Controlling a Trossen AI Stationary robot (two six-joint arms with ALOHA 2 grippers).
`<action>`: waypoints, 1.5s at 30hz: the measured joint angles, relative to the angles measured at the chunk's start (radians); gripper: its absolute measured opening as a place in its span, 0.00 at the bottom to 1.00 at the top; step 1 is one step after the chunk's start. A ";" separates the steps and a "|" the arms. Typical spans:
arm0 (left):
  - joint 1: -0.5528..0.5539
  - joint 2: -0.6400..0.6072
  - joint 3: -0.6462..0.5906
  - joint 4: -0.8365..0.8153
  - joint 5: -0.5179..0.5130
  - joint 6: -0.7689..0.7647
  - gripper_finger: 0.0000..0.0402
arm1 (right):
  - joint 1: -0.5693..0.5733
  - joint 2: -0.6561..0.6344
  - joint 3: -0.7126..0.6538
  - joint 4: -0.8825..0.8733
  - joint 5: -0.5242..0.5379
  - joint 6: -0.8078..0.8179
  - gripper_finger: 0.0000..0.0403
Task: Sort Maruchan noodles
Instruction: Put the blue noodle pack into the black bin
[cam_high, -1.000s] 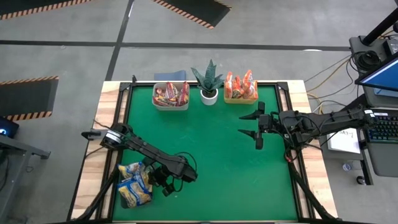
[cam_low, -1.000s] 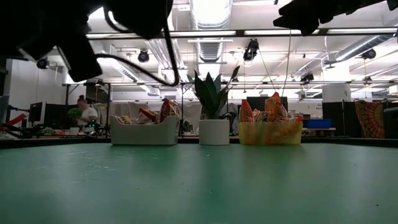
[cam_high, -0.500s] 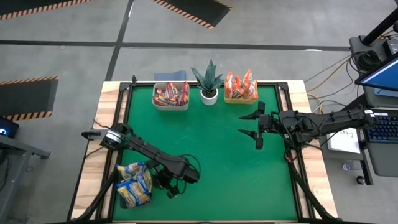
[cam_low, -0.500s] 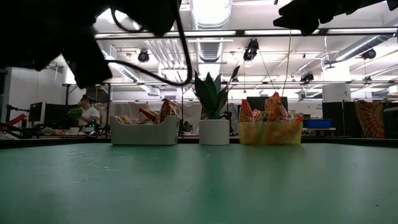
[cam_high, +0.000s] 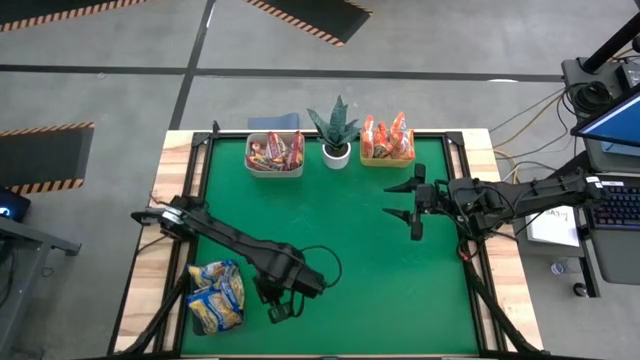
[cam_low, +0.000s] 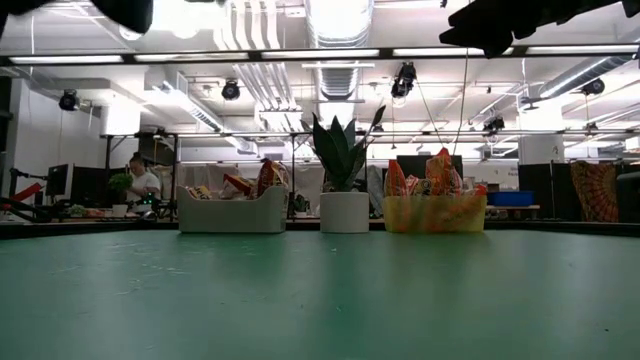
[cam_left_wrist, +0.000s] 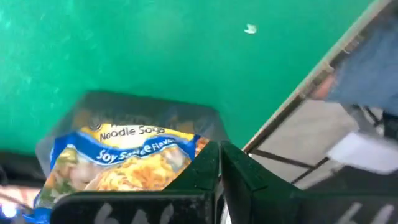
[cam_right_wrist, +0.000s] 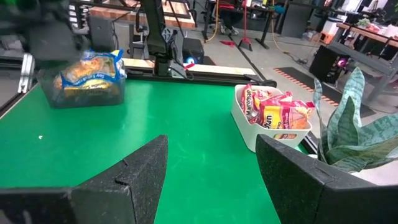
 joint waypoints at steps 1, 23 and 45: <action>-0.007 -0.005 0.014 -0.001 -0.005 0.024 0.00 | 0.000 0.001 0.000 0.000 0.000 -0.005 0.58; -0.227 -0.342 -0.362 0.097 -0.278 -0.399 0.00 | -0.002 0.017 0.000 0.009 0.000 -0.012 0.58; -0.231 -0.351 -0.554 0.350 -0.269 -0.361 0.00 | -0.002 0.017 0.000 0.010 0.000 -0.013 0.58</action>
